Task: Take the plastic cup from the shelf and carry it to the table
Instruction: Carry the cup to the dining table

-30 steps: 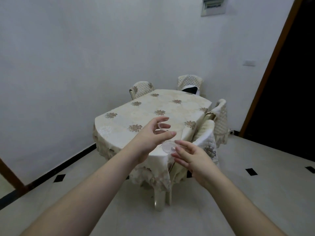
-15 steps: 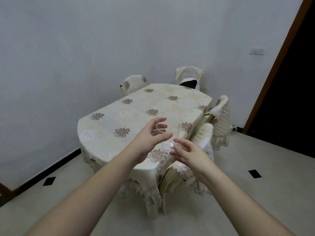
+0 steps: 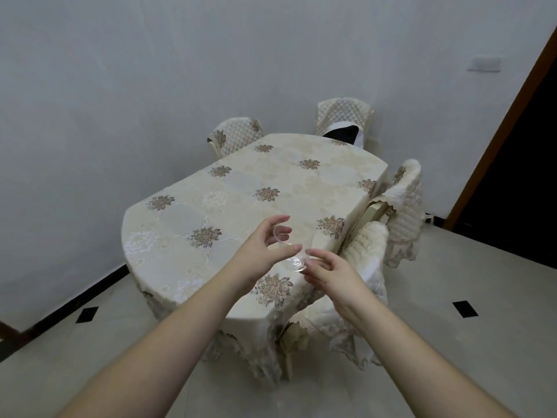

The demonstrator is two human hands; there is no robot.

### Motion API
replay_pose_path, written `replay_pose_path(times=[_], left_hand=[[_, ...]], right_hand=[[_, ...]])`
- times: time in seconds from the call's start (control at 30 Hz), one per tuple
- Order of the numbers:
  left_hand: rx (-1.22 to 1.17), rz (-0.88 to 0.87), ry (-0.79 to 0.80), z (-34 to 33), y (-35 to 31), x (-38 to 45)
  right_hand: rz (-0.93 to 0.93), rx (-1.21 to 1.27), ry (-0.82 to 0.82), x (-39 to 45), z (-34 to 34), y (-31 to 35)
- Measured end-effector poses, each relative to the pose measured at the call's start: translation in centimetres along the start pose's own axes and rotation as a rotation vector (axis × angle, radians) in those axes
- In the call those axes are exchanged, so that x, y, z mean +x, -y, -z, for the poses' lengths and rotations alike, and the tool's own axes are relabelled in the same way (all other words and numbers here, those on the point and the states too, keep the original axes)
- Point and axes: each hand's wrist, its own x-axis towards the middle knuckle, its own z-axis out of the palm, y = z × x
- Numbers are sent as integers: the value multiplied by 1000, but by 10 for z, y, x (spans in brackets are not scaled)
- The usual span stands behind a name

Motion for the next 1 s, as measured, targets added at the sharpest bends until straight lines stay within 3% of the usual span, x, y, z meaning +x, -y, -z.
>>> replay_pose_path(times=[0.57, 0.8, 1.0], left_hand=[[51, 89, 19, 65, 117, 142], [66, 112, 69, 61, 147, 177], [143, 166, 34, 43, 168, 204]], right_hand=[[-167, -37, -147, 170, -12, -69], [-231, -150, -190, 212, 6, -84], [-297, -244, -125, 249, 31, -91]])
